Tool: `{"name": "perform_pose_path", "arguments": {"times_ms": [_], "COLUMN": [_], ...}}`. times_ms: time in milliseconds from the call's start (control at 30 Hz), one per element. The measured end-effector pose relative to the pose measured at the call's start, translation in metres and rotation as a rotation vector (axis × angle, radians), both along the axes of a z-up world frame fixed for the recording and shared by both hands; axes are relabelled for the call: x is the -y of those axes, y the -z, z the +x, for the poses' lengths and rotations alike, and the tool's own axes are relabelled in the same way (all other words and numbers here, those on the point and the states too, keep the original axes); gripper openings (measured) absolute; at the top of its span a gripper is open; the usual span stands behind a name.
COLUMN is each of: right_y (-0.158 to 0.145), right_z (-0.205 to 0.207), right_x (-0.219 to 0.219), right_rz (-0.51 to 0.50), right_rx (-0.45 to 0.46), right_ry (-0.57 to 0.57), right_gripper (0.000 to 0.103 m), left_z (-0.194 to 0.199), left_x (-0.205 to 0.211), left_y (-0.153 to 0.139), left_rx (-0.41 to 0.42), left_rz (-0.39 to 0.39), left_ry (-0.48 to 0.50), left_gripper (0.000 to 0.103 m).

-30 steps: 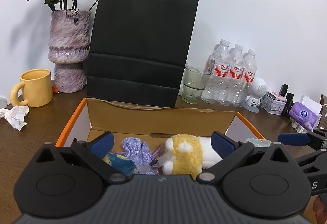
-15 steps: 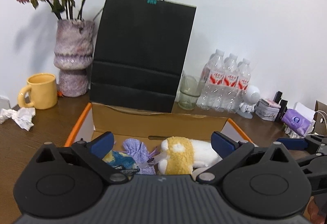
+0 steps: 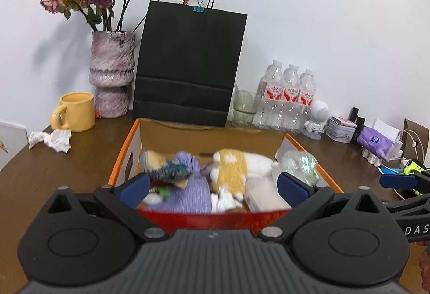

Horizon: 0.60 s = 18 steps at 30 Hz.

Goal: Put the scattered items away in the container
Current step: 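Grasp the black carabiner with the left gripper while the right grasps the white earbud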

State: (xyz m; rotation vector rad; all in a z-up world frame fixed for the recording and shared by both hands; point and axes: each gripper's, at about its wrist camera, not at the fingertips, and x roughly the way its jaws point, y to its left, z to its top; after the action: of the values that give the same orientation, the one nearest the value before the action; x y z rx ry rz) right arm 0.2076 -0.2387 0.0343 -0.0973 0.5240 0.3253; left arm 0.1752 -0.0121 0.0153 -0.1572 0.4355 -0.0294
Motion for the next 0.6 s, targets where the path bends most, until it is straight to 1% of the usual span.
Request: {"name": "perform_pose_path", "arguments": {"times_ms": [200, 400, 467, 600], "right_y": [0.010, 0.025, 0.031, 0.042], "right_z": [-0.024, -0.038, -0.042, -0.046], "right_x": [0.011, 0.020, 0.020, 0.021], "right_rz": [0.002, 0.022, 0.026, 0.025], "right_rx": [-0.018, -0.036, -0.040, -0.057], "right_ry": [0.021, 0.038, 0.041, 0.041], "right_gripper": [0.103, 0.103, 0.103, 0.103], "left_z": [-0.020, -0.034, -0.036, -0.042], "left_x": [-0.004, -0.010, -0.011, -0.009], "left_y": [0.008, 0.019, 0.023, 0.032], "left_rx": [-0.010, 0.002, 0.001, 0.002], "left_rz": [-0.024, -0.050, -0.042, 0.005], "left_ry": [-0.007, -0.020, -0.014, -0.014], "left_gripper": [0.103, 0.103, 0.103, 0.103]}}
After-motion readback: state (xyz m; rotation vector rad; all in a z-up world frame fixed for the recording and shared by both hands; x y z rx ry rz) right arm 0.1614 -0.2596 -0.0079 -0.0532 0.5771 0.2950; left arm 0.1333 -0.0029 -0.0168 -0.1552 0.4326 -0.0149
